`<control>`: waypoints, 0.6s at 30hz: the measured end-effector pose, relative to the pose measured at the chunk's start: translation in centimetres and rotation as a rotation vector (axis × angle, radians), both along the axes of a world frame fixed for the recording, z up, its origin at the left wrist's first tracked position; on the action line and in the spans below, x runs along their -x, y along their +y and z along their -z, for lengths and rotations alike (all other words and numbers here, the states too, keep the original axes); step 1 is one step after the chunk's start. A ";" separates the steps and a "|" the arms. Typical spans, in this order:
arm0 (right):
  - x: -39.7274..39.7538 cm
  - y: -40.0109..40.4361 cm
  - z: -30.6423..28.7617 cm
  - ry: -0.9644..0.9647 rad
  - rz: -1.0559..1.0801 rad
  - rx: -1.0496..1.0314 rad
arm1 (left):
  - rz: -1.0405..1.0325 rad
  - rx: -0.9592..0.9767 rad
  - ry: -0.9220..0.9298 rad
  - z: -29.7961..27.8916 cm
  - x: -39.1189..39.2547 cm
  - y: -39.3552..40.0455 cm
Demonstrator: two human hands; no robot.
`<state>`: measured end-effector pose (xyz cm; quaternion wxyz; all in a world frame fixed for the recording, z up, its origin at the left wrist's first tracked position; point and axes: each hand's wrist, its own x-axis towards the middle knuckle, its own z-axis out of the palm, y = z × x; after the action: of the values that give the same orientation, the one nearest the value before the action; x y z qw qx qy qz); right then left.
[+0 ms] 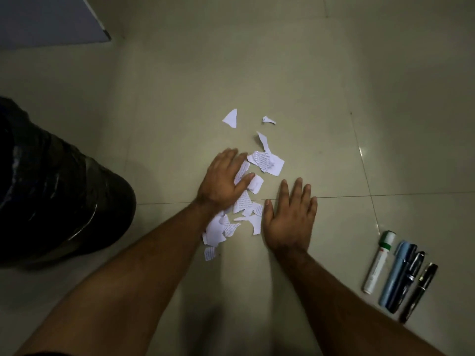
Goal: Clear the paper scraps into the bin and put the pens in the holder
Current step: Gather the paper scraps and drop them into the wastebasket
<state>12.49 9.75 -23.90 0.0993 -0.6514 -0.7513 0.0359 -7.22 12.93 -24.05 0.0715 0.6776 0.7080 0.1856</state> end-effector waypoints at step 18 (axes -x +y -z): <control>0.0 0.1 -0.3 0.004 -0.013 0.047 | 0.054 0.125 0.194 -4.1 -6.0 11.7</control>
<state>12.53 9.83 -23.64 0.0852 -0.6487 -0.7542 0.0557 -1.19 24.63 -19.94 0.0496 0.7054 0.7033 0.0728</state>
